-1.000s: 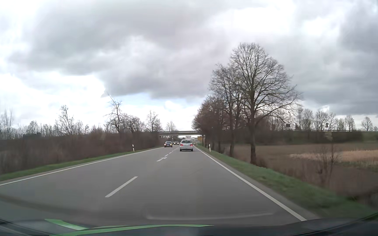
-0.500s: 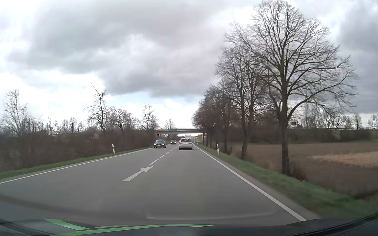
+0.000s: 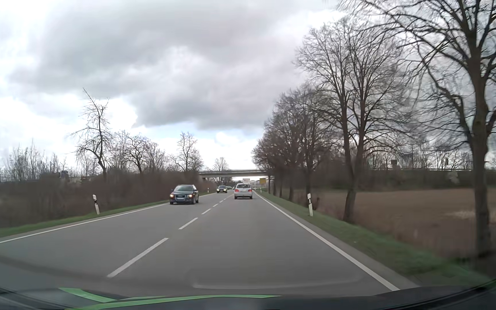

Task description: Follow the waypoints while adhering to traffic rules and regulations

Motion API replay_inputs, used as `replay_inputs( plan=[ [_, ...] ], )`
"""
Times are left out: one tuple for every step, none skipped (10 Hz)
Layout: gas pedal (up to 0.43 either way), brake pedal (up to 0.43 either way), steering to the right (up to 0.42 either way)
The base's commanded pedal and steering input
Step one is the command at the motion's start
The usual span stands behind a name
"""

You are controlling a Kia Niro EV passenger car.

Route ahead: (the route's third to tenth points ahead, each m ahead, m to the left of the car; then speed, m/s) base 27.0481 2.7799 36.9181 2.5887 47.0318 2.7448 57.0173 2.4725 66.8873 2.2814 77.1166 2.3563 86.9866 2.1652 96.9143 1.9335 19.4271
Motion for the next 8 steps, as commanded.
replay_inputs(
  plan=[
    [0.138,0.000,0.000],
    [0.138,0.000,0.000],
    [0.138,0.000,0.000],
    [0.138,0.000,0.000],
    [0.150,0.000,0.000],
    [0.150,0.000,0.000],
    [0.150,0.000,0.000],
    [0.150,0.000,0.000]
  ],
)
